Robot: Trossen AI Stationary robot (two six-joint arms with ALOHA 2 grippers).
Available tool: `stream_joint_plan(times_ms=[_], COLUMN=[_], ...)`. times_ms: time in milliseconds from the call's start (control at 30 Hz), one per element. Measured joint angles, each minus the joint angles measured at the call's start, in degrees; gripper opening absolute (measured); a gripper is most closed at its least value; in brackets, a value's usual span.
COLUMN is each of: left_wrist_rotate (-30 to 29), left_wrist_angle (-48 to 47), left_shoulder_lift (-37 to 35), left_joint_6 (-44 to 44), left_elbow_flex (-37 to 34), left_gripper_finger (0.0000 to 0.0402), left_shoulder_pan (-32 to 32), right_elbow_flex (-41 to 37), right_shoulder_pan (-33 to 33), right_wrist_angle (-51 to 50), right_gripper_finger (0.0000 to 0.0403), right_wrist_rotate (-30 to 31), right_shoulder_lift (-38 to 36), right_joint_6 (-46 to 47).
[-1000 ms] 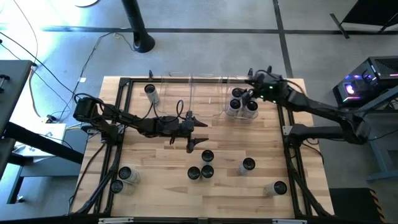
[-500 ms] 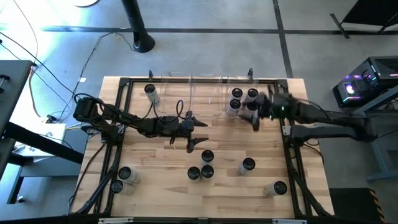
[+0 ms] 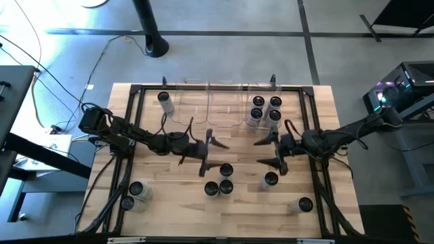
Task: Sort soda cans
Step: Put the center white-blue soda can into the middle transparent bin
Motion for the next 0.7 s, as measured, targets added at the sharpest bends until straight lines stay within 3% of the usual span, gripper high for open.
stream_joint_plan(times_ms=[233,400,700], left_wrist_rotate=[11.8,11.3,11.3], left_wrist_angle=[-7.0,-14.8,-14.8], left_shoulder_lift=[-1.1,-1.9,-1.0], left_joint_6=[1.3,0.1,-2.0], left_elbow_flex=[0.0,0.0,0.0], left_gripper_finger=[0.0292,0.0292,0.0312], left_shoulder_pan=[-1.5,-0.8,1.6], right_elbow_flex=[0.0,0.0,0.0], right_shoulder_pan=[3.9,4.4,4.4], right_wrist_angle=[2.5,2.5,4.0], right_gripper_finger=[0.0307,0.0307,0.0307], right_wrist_rotate=[3.5,4.9,5.0], right_shoulder_lift=[4.3,5.8,6.3], right_joint_6=[-0.4,-0.5,-0.5])
